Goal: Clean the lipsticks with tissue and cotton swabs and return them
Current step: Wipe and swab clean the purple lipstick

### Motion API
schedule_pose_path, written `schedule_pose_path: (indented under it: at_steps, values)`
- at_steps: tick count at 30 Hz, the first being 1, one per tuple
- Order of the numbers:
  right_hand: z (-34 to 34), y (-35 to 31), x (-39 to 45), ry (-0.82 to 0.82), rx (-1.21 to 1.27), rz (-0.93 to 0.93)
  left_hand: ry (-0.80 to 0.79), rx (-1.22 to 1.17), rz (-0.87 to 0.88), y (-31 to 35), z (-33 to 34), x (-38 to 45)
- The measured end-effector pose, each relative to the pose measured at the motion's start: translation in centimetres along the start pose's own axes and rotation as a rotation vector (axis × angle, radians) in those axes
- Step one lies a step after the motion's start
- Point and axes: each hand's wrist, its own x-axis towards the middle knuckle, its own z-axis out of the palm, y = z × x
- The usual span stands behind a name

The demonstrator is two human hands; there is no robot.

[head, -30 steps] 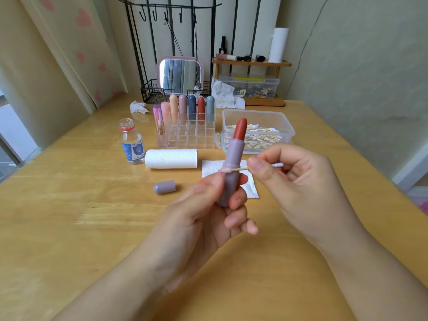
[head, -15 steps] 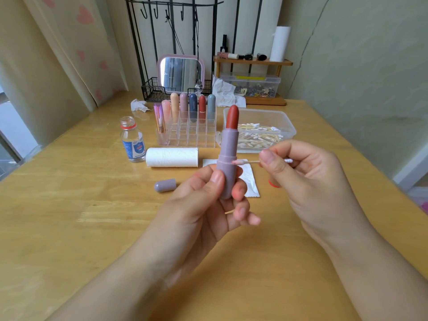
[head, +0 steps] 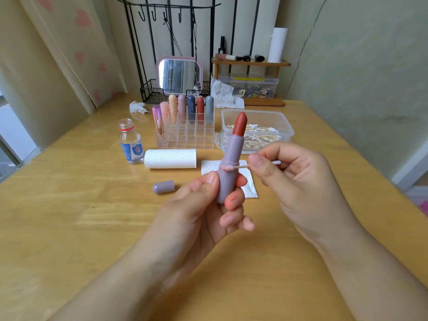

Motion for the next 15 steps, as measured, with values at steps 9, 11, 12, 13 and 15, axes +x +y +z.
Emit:
schedule_pose_path:
  at_steps: [9,11,12,13,15]
  values:
    - [0.02,0.25,0.23,0.000,0.116,0.064,-0.015,-0.089,-0.064,0.71,0.28,-0.40]
    - [0.10,0.44,0.31,-0.009,0.165,0.103,-0.027,-0.111,-0.091,0.73,0.22,-0.38]
    - [0.09,0.58,0.36,-0.013,0.186,0.125,-0.034,-0.124,-0.104,0.71,0.16,-0.36]
    - [0.08,0.72,0.40,-0.019,0.195,0.145,-0.041,-0.135,-0.116,0.68,0.09,-0.33]
    - [0.16,0.96,0.43,-0.032,0.205,0.185,-0.054,-0.151,-0.138,0.67,-0.07,-0.33]
